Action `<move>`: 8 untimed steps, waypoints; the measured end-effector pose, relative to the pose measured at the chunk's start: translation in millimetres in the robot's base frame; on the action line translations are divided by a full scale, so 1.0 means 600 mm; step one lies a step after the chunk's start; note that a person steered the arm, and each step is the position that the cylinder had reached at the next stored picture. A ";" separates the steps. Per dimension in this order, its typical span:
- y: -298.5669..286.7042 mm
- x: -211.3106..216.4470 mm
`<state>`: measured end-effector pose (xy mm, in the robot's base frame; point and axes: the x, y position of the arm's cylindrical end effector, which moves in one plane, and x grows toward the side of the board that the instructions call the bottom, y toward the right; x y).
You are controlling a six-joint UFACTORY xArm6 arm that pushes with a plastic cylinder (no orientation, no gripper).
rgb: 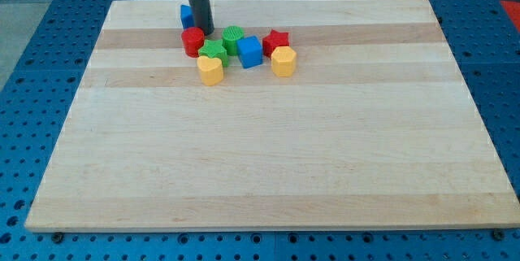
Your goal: Move your arm towards the red circle
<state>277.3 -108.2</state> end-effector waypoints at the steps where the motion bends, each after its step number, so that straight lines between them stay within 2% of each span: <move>1: 0.010 -0.001; 3: 0.010 -0.030; 7: 0.022 -0.030; 8: 0.021 -0.004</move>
<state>274.8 -95.9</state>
